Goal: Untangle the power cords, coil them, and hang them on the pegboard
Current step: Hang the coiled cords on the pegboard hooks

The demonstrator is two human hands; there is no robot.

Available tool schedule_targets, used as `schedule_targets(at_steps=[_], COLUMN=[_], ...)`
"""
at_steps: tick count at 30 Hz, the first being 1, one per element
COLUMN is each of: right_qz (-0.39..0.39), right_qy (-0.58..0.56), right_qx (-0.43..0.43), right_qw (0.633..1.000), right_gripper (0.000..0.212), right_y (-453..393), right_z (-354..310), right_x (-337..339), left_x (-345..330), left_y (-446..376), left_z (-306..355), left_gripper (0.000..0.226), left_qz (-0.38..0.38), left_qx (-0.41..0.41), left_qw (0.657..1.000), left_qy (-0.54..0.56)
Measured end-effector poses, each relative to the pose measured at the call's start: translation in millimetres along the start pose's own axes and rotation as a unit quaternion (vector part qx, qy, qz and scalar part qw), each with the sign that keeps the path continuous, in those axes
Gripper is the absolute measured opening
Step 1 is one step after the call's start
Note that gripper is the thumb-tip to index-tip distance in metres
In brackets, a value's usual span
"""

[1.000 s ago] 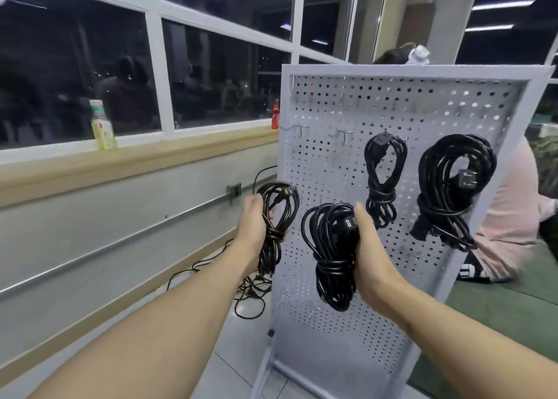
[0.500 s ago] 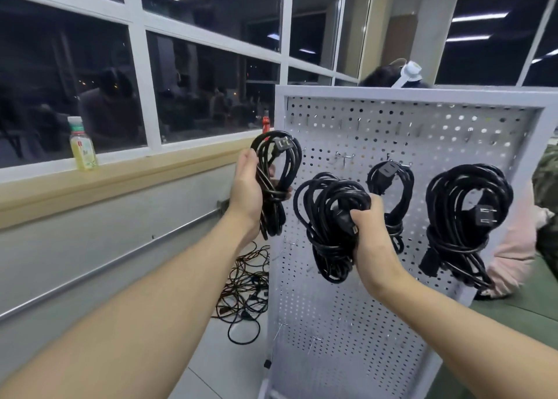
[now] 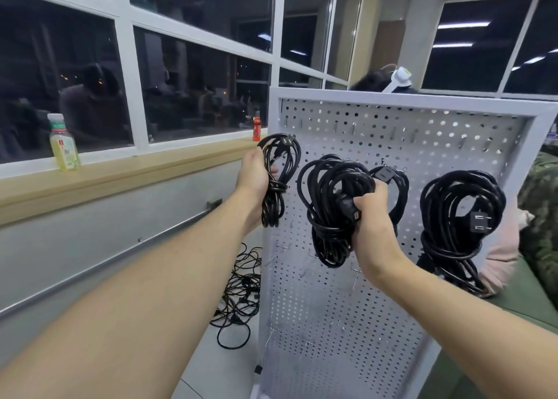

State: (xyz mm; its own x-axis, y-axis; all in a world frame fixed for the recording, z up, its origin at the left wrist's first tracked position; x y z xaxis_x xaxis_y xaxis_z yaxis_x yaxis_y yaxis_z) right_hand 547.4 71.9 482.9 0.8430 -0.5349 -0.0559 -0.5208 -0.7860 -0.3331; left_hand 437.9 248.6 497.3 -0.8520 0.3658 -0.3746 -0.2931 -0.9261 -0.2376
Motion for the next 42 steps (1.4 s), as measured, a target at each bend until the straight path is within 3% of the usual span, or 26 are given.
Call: schedule_targets(at_steps=[4, 5, 7, 8, 10, 12, 16, 19, 22, 24, 26, 30, 34, 39, 42], right_qz=[-0.002, -0.003, -0.003, -0.004, -0.003, -0.006, 0.011, 0.019, 0.029, 0.029, 0.018, 0.002, 0.013, -0.003, 0.041], right_qy=[-0.011, -0.008, -0.001, -0.001, -0.003, -0.01, 0.004, 0.021, 0.034, 0.076, 0.123, 0.151, 0.175, 0.161, 0.143], right_qx=[0.0, 0.0, 0.001, 0.0, 0.003, 0.003, 0.009, -0.014, -0.038, -0.039, -0.049, -0.062, -0.085, -0.046, -0.004], right_qw=[1.0, 1.0, 1.0, 1.0, 1.0, 1.0, 1.0, 1.0, 0.998, 0.996, 0.991, 0.987, 0.981, 0.986, 0.989], right_gripper=[0.044, 0.044, 0.04, 0.039, 0.038, 0.036, 0.038, 0.048, 0.042, 0.04, 0.045, 0.053, 0.06, 0.061, 0.055], right_y=[1, 1, 2, 3, 4, 4, 2, -3, -8, -11, -14, -24, -24, 14, 59], right_z=[-8, -10, -14, -17, -23, -29, -39, -40, -40, -42, -41, -33, -17, -6, 26], right_x=[-5, -6, -7, -8, -9, -12, -16, -16, -14, -13, -15, -18, -9, -9, -5], left_x=[5, 15, 34, 36, 27, 14, -6, -30, -42, -44, -42, -43, -48, -34, -1], left_y=[7, 12, 36, 51, 74, 87, 97, 95, 86, 84, 81, 73, 71, 70, 103], left_z=[2, 3, 18, 22, 20, 8, -5, -8, -8, -10, -15, -27, -39, -64, -71], left_gripper=[0.031, 0.029, 0.016, 0.008, 0.005, 0.012, 0.047, 0.034, 0.049, 0.041, 0.033, 0.049, 0.025, 0.056, 0.04], left_qz=[0.045, 0.105, 0.228, 0.233, 0.145, 0.037, -0.074, -0.153, -0.156, -0.14, -0.12, -0.112, -0.143, -0.123, -0.06], left_qx=[0.003, -0.033, -0.181, -0.259, -0.319, -0.272, -0.161, -0.093, -0.106, -0.114, -0.115, -0.078, -0.019, -0.012, -0.023], left_qw=[0.997, 0.987, 0.938, 0.921, 0.926, 0.95, 0.976, 0.98, 0.975, 0.978, 0.982, 0.987, 0.987, 0.985, 0.989], left_qy=[-0.062, -0.118, -0.187, -0.173, -0.137, -0.147, -0.127, -0.09, -0.115, -0.107, -0.091, -0.08, -0.065, -0.121, -0.131])
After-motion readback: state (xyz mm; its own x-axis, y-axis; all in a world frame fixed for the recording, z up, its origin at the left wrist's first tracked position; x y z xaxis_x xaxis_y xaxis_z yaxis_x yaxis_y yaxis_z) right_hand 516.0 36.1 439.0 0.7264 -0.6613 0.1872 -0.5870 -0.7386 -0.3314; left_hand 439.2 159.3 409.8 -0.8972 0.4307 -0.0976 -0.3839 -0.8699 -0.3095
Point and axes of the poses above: each hand's wrist, its own y-axis away from the middle knuckle, its own x-axis out of the back of the hand, z = x × y, the point moved 5 cm from there along -y, towards the middle knuckle, and after that the axes turned 7 degrees about -x, right-handed, at the moved point
